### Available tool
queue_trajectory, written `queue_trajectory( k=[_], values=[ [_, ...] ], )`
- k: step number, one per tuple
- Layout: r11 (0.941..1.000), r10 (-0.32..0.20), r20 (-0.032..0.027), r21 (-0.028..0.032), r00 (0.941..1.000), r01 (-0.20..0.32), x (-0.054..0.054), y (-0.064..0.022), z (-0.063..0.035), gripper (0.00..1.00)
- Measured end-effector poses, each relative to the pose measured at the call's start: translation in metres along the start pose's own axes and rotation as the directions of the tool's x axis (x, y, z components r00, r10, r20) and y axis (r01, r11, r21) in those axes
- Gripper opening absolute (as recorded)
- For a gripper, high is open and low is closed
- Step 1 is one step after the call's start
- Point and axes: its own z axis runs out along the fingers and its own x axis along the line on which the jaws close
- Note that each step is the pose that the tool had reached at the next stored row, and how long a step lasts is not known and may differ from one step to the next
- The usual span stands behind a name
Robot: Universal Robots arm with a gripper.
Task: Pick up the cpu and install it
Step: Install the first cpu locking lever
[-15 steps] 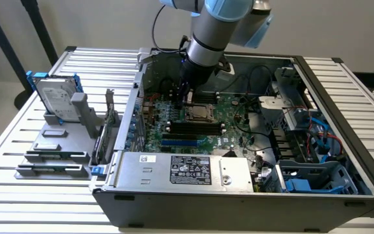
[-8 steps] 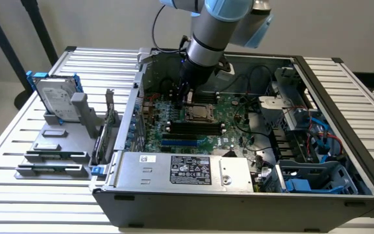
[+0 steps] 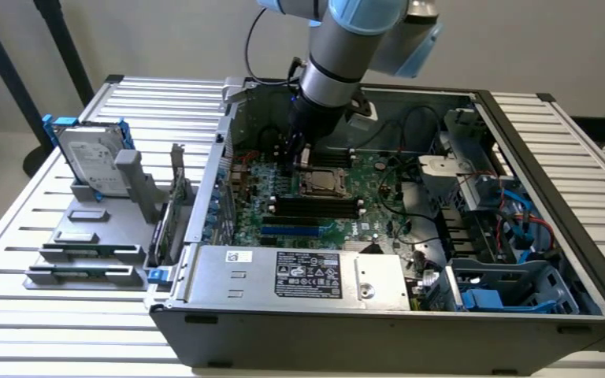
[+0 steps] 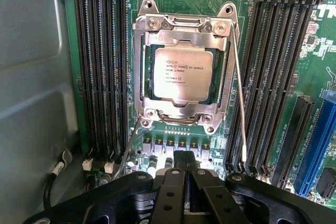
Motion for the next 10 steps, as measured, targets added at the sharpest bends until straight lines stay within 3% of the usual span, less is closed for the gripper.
queue_trajectory(
  k=[2, 5, 10],
  values=[
    [1.0, -0.003, -0.01, -0.0004, 0.9999, 0.003, -0.001, -0.0091, 0.0007, 0.11],
    [1.0, -0.009, -0.0313, -0.0012, 0.9995, 0.009, -0.002, -0.0211, 0.0002, 0.11],
    [1.0, -0.007, -0.0646, -0.0009, 0.9979, 0.007, -0.005, -0.0275, -0.0038, 0.11]
  ],
)
